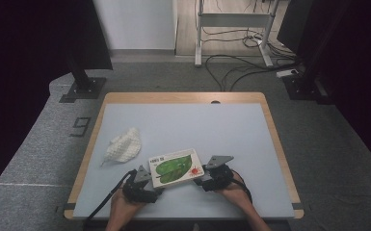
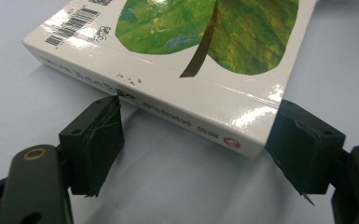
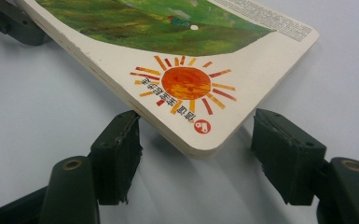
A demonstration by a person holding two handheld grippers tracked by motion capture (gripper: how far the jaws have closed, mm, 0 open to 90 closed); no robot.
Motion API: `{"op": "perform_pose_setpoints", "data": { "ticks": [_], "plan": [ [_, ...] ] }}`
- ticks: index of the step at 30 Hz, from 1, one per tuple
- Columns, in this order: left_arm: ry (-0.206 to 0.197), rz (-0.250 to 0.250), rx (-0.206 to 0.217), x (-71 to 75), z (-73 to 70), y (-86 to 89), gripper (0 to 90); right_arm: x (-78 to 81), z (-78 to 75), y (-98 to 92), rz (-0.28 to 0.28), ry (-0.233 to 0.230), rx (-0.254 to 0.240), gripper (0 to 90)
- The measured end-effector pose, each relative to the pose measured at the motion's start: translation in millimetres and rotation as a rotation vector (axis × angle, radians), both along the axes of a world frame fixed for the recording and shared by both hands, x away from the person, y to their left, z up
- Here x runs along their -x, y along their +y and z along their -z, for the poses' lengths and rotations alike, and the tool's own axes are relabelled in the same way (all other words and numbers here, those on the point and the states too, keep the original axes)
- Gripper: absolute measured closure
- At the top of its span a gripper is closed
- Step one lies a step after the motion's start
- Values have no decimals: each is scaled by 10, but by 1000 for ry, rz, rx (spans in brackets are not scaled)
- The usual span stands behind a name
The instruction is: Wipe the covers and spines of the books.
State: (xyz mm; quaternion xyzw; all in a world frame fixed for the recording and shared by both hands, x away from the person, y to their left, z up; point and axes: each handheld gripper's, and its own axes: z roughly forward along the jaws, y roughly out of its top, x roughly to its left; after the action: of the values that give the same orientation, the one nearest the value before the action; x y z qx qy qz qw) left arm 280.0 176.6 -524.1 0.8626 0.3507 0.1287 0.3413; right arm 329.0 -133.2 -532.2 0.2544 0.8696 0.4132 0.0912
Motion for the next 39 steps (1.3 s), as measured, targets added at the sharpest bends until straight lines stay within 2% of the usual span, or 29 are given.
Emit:
{"op": "perform_pose_setpoints", "data": {
  "ticks": [3, 7, 15, 17, 20, 25, 27, 30, 32, 34, 37, 39],
  "plan": [
    [3, 6, -7, 11, -6, 5, 198, 30, 1, 20, -6, -23, 27, 301],
    [3, 4, 28, 21, -60, 73, 180, 27, -2, -4, -4, -11, 16, 297],
    [-22, -17, 61, -44, -184, 253, 131, 33, -69, -188, 26, -35, 8, 244],
    [-29, -29, 61, -74, -219, 293, 89, 39, -75, -296, 42, -38, 10, 199],
    [-35, -53, 65, -119, -277, 367, 74, 42, -68, -372, 57, -32, 20, 168],
    [-35, -62, 20, -204, -369, 443, 15, 43, -57, -558, 98, -28, 38, 116],
    [-42, -63, 30, -248, -411, 476, 0, 41, -60, -655, 131, -30, 44, 40],
    [-57, -66, 48, -314, -486, 524, 0, 37, -56, -699, 147, -25, 60, 7],
    [-71, -67, 60, -358, -533, 562, 0, 31, -45, -739, 166, -31, 87, 0],
    [-75, -71, 65, -412, -579, 607, 0, 23, -24, -774, 175, -21, 94, 0],
    [-78, -80, 54, -494, -639, 675, 0, 9, 36, -806, 179, 3, 92, 0],
    [-73, -96, 40, -571, -690, 734, 0, 5, 35, -816, 193, 3, 84, 0]
  ]
}}
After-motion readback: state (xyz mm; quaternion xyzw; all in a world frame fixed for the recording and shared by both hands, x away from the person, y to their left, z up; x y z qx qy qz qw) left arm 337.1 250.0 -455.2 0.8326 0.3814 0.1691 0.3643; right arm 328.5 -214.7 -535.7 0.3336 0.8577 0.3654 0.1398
